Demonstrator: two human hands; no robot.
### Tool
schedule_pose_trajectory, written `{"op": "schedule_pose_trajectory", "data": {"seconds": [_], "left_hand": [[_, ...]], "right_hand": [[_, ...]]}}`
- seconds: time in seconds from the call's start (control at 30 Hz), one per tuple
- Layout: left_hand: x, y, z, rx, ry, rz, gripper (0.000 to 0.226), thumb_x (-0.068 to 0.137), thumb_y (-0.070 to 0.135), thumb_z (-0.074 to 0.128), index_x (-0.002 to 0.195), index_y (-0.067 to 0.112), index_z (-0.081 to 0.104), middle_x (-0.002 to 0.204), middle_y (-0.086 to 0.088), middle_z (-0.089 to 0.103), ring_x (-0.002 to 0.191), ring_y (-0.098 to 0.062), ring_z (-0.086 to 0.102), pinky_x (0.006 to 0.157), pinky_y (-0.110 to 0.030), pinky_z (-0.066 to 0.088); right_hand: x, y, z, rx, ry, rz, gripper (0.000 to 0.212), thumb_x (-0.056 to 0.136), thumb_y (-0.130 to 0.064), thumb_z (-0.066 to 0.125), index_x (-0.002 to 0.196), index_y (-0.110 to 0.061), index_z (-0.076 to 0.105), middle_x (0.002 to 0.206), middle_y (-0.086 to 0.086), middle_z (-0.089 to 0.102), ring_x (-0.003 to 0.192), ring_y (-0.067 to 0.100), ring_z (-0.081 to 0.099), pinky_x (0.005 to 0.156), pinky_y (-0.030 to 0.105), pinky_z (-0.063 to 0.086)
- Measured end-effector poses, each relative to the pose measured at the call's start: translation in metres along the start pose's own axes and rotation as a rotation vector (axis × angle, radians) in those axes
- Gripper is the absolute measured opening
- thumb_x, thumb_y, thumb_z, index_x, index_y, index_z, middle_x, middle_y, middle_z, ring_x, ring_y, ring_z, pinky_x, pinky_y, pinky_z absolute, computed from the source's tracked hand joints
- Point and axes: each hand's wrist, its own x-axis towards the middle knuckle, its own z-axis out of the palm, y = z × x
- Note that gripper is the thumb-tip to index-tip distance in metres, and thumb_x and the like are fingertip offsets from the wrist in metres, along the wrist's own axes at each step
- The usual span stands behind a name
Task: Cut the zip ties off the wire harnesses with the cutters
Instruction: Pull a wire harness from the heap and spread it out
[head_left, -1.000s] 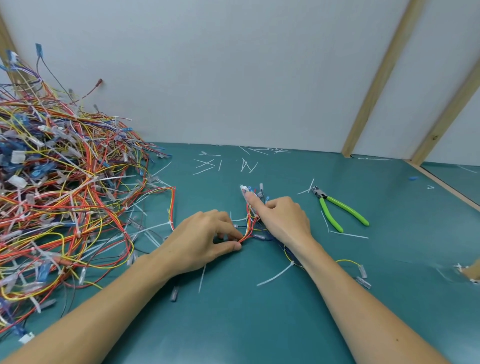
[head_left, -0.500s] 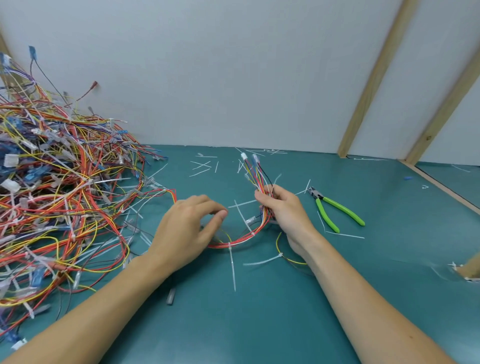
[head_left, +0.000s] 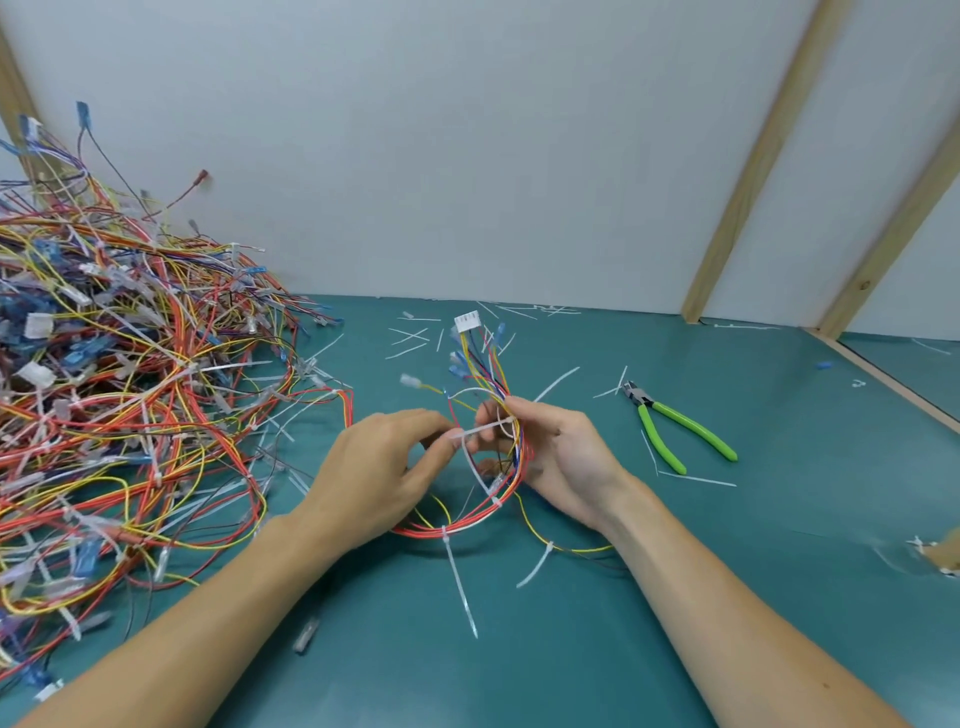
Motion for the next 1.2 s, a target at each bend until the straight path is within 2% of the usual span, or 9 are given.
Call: {"op": "schedule_pose_trajectory", "data": {"seconds": [0.13, 0.27, 0.37, 0.47, 0.6, 0.77, 0.97, 1.1, 1.2], "left_hand": [[0.0, 0.001, 0.0, -0.06, 0.025, -0.009, 0.03, 0.097, 0.054, 0.045, 0.103, 0.033, 0.066, 0.083, 0.019, 0.068, 0.076, -0.003, 0.063, 0.072, -0.037, 0.053], [0.0, 0.002, 0.004, -0.156, -0.026, -0.027, 0.047, 0.095, 0.063, 0.045, 0.136, 0.041, 0.045, 0.122, 0.028, 0.06, 0.108, 0.004, 0.062, 0.091, -0.04, 0.054], [-0.001, 0.002, 0.008, -0.17, -0.066, -0.028, 0.062, 0.096, 0.064, 0.043, 0.152, 0.048, 0.021, 0.147, 0.032, 0.041, 0.127, 0.005, 0.052, 0.1, -0.044, 0.051], [0.0, 0.001, 0.008, -0.215, -0.014, -0.033, 0.071, 0.096, 0.064, 0.042, 0.156, 0.048, 0.007, 0.157, 0.033, 0.026, 0.142, 0.009, 0.033, 0.107, -0.044, 0.046], [-0.001, -0.005, 0.008, -0.184, 0.01, -0.105, 0.068, 0.098, 0.059, 0.043, 0.155, 0.052, 0.006, 0.156, 0.032, 0.028, 0.141, 0.009, 0.034, 0.105, -0.048, 0.048], [0.0, -0.016, 0.005, -0.145, 0.042, -0.182, 0.06, 0.097, 0.056, 0.043, 0.152, 0.044, 0.023, 0.15, 0.024, 0.041, 0.129, 0.003, 0.05, 0.101, -0.046, 0.049], [0.0, -0.014, -0.008, -0.029, -0.106, -0.061, 0.044, 0.085, 0.071, 0.053, 0.08, 0.028, 0.063, 0.076, 0.015, 0.065, 0.076, -0.005, 0.062, 0.074, -0.037, 0.052], [0.001, -0.002, -0.008, 0.054, -0.31, 0.087, 0.047, 0.071, 0.077, 0.065, 0.076, 0.031, 0.066, 0.07, 0.018, 0.063, 0.073, -0.001, 0.06, 0.069, -0.02, 0.046], [0.001, 0.003, -0.003, 0.106, -0.332, 0.128, 0.026, 0.084, 0.055, 0.067, 0.084, 0.029, 0.069, 0.072, 0.015, 0.064, 0.071, -0.005, 0.058, 0.066, -0.021, 0.043]], "right_hand": [[0.004, 0.003, 0.007, -0.182, 0.064, -0.074, 0.028, 0.102, -0.033, 0.051, 0.113, -0.019, 0.073, 0.095, 0.006, 0.064, 0.086, 0.016, 0.061, 0.077, 0.03, 0.051], [0.006, 0.013, 0.011, -0.981, 0.306, -0.322, 0.025, 0.107, -0.04, 0.051, 0.124, -0.034, 0.067, 0.103, -0.005, 0.058, 0.105, 0.011, 0.055, 0.098, 0.038, 0.046], [0.003, 0.008, 0.012, -1.238, 0.373, -0.425, 0.044, 0.1, -0.057, 0.049, 0.143, -0.05, 0.048, 0.103, -0.017, 0.05, 0.11, 0.008, 0.048, 0.101, 0.039, 0.041], [0.0, 0.006, 0.014, -1.067, 0.383, -0.484, 0.057, 0.093, -0.05, 0.058, 0.147, -0.045, 0.042, 0.119, -0.019, 0.062, 0.114, 0.004, 0.057, 0.101, 0.032, 0.045], [0.001, 0.01, 0.014, -0.707, 0.438, -0.428, 0.048, 0.086, -0.025, 0.071, 0.128, -0.034, 0.047, 0.105, -0.016, 0.075, 0.1, 0.007, 0.07, 0.093, 0.032, 0.053], [0.001, 0.007, 0.007, -0.836, 0.525, -0.076, 0.04, 0.085, -0.049, 0.076, 0.116, -0.027, 0.062, 0.093, -0.016, 0.078, 0.094, 0.008, 0.073, 0.09, 0.045, 0.059], [-0.001, -0.011, -0.01, -0.73, 0.548, -0.102, 0.015, 0.095, -0.019, 0.064, 0.101, -0.021, 0.077, 0.077, -0.013, 0.078, 0.077, 0.003, 0.072, 0.073, 0.02, 0.051], [-0.003, -0.018, -0.016, -0.453, 0.481, -0.061, 0.022, 0.101, -0.009, 0.055, 0.116, -0.01, 0.072, 0.097, 0.004, 0.081, 0.091, 0.019, 0.077, 0.086, 0.021, 0.056], [-0.004, -0.021, -0.021, -0.338, 0.48, -0.073, 0.026, 0.106, -0.014, 0.048, 0.12, -0.013, 0.07, 0.103, 0.003, 0.081, 0.1, 0.02, 0.076, 0.091, 0.029, 0.053]]}}
